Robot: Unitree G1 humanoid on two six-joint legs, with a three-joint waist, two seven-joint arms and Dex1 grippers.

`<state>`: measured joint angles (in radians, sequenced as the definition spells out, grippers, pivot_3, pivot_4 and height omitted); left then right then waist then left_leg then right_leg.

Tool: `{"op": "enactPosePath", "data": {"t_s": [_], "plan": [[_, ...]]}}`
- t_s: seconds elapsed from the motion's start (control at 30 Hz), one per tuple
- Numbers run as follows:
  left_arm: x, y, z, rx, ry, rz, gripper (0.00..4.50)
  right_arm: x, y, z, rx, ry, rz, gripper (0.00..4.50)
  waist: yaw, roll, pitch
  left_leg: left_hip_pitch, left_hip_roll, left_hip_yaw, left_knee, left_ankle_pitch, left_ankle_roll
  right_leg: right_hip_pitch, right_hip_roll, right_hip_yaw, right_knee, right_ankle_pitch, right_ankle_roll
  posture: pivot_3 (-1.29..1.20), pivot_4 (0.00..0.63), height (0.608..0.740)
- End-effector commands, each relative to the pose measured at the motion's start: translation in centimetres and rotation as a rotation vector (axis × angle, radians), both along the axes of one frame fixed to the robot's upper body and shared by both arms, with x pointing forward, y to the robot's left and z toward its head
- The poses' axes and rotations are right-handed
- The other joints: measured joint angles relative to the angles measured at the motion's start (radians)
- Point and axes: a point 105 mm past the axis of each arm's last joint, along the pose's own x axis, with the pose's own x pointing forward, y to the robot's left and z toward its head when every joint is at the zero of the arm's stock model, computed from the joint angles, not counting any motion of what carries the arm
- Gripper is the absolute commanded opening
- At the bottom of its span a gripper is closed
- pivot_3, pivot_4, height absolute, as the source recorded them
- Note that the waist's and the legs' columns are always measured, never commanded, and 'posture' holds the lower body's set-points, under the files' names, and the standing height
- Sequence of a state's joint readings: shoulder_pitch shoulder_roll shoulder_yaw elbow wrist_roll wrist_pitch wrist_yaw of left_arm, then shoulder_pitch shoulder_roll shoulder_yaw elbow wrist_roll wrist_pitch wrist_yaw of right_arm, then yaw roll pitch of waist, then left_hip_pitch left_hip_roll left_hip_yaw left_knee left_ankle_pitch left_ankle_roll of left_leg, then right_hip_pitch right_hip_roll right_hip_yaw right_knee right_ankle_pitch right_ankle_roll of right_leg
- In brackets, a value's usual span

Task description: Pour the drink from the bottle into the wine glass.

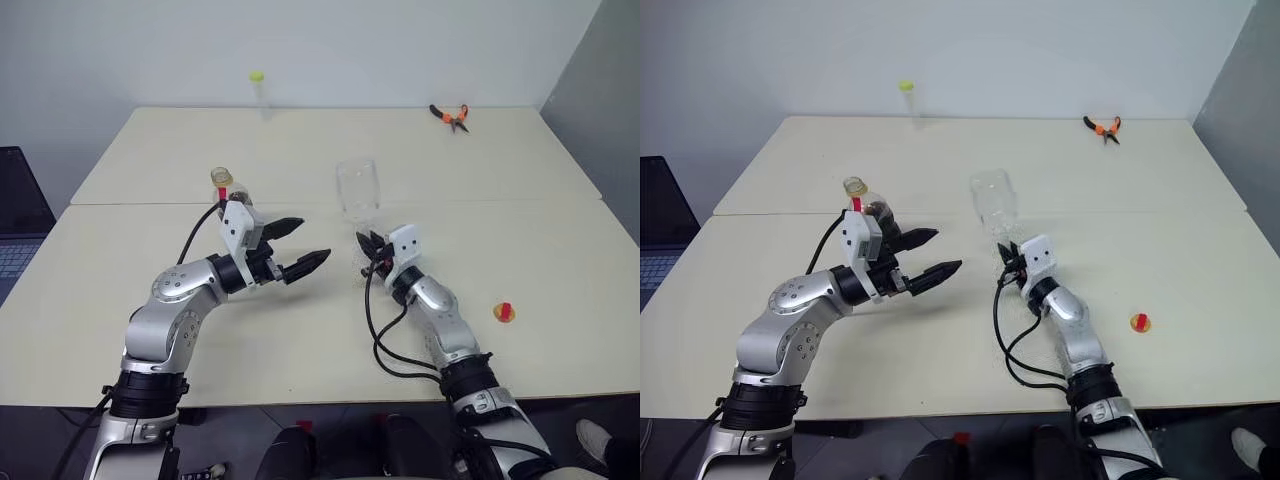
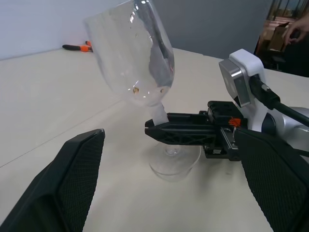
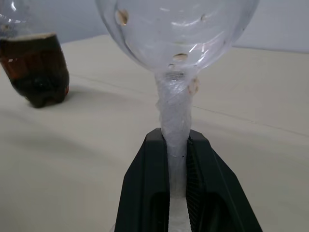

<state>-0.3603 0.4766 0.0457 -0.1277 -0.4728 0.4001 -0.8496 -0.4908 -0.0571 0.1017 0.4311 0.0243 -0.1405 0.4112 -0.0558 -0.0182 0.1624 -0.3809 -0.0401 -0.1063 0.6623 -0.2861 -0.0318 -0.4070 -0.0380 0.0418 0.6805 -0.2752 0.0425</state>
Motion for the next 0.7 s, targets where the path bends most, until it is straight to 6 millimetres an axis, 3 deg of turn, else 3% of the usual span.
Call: {"op": "enactPosePath", "data": {"t_s": [0.03,0.3,0.53,0.7], "plan": [[0.0,-0.1,1.2,-0.006,-0.059,-0.002,4.50,0.2,-0.3,2.5,-0.052,-0.085,0.014,0.15,0.001,0.000,0.000,0.000,0.000,0.000,0.000,0.000,0.000,0.000,0.000,0.000,0.000,0.000,0.000,0.00,0.150,0.740],[0.0,0.1,1.1,0.001,-0.056,0.000,4.50,0.5,-2.4,3.3,-0.274,-0.102,0.011,0.15,0.003,0.000,0.000,0.000,0.000,0.000,0.000,0.000,0.000,0.000,0.000,0.000,0.000,0.000,0.000,0.00,0.150,0.740],[0.1,0.6,0.6,0.054,-0.064,-0.009,4.50,2.2,-7.3,5.1,-0.757,-0.111,-0.077,0.15,0.009,0.000,0.000,-0.001,-0.001,0.000,0.000,0.000,0.000,0.000,0.000,0.000,-0.001,0.000,0.000,0.00,0.150,0.740],[0.1,0.0,0.3,0.059,-0.068,-0.027,4.50,2.9,-9.0,5.3,-1.071,-0.138,-0.079,0.15,0.010,0.000,0.000,-0.001,0.000,0.001,0.000,0.000,0.000,0.000,0.000,0.000,-0.001,0.000,0.000,0.00,0.150,0.740]]}}
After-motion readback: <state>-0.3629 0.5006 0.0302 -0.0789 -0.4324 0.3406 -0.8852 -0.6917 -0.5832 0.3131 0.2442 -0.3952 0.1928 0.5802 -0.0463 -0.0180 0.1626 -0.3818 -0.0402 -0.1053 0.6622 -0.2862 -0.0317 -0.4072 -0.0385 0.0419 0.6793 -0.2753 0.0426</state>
